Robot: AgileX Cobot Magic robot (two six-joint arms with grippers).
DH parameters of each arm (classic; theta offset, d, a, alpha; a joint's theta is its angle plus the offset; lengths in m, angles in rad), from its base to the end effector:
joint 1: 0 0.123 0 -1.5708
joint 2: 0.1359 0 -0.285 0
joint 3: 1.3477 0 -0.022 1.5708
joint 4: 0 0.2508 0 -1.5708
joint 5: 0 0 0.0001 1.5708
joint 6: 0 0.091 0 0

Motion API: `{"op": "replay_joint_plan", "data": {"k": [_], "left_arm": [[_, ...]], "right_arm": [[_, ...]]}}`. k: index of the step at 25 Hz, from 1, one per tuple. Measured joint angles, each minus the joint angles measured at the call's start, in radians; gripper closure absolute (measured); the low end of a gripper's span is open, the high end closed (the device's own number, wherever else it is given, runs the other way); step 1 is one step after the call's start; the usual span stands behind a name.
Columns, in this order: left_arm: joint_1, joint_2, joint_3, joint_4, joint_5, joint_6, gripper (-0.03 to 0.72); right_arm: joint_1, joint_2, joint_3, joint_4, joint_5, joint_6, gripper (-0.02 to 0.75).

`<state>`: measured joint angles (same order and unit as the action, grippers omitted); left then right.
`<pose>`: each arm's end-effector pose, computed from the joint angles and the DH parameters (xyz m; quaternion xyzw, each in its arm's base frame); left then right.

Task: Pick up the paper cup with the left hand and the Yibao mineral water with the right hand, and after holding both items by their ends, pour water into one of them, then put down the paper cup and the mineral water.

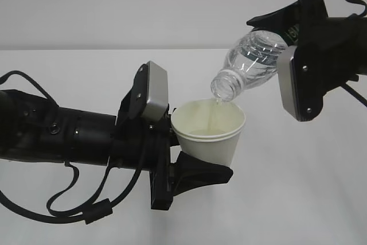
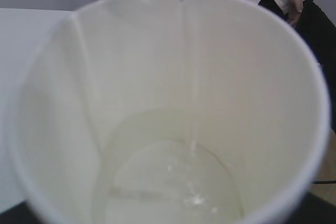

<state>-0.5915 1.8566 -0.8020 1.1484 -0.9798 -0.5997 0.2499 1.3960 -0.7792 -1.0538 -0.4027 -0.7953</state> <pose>0.2367 -0.2420 0.1647 0.5311 0.5922 -0.4193 0.4375 0.2807 0.1036 0.2729 -0.7375 0.3238 -0.3058 0.5076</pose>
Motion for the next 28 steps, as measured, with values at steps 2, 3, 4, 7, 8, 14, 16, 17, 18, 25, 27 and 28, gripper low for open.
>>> {"op": "replay_joint_plan", "data": {"k": [2,3,4,7,8,14,16,17,18,25,27,28], "left_arm": [[0.0,0.0,0.0,0.0,0.0,0.0,0.24],[0.0,0.0,0.0,0.0,0.0,0.0,0.24],[0.0,0.0,0.0,0.0,0.0,0.0,0.24],[0.0,0.0,0.0,0.0,0.0,0.0,0.24],[0.0,0.0,0.0,0.0,0.0,0.0,0.24],[0.0,0.0,0.002,0.0,0.0,0.005,0.24],[0.0,0.0,0.002,0.0,0.0,0.01,0.241],[0.0,0.0,0.002,0.0,0.0,0.012,0.241],[0.0,0.0,0.002,0.0,0.0,0.012,0.241],[0.0,0.0,0.002,0.0,0.0,0.015,0.241],[0.0,0.0,0.002,0.0,0.0,0.015,0.241],[0.0,0.0,0.002,0.0,0.0,0.015,0.241]], "right_arm": [[0.0,0.0,0.0,0.0,0.0,0.0,0.304],[0.0,0.0,0.0,0.0,0.0,0.001,0.304],[0.0,0.0,0.0,0.0,0.0,0.001,0.304],[0.0,0.0,0.0,0.0,0.0,0.004,0.304],[0.0,0.0,0.0,0.0,0.0,0.004,0.304],[0.0,0.0,0.0,0.0,0.0,0.004,0.304],[0.0,0.0,0.0,0.0,0.0,0.004,0.304],[0.0,0.0,0.0,0.0,0.0,0.004,0.304],[0.0,0.0,0.0,0.0,0.0,0.004,0.304],[0.0,0.0,0.0,0.0,0.0,0.002,0.304],[0.0,0.0,0.0,0.0,0.0,0.0,0.304],[0.0,0.0,0.0,0.0,0.0,0.0,0.304]]}}
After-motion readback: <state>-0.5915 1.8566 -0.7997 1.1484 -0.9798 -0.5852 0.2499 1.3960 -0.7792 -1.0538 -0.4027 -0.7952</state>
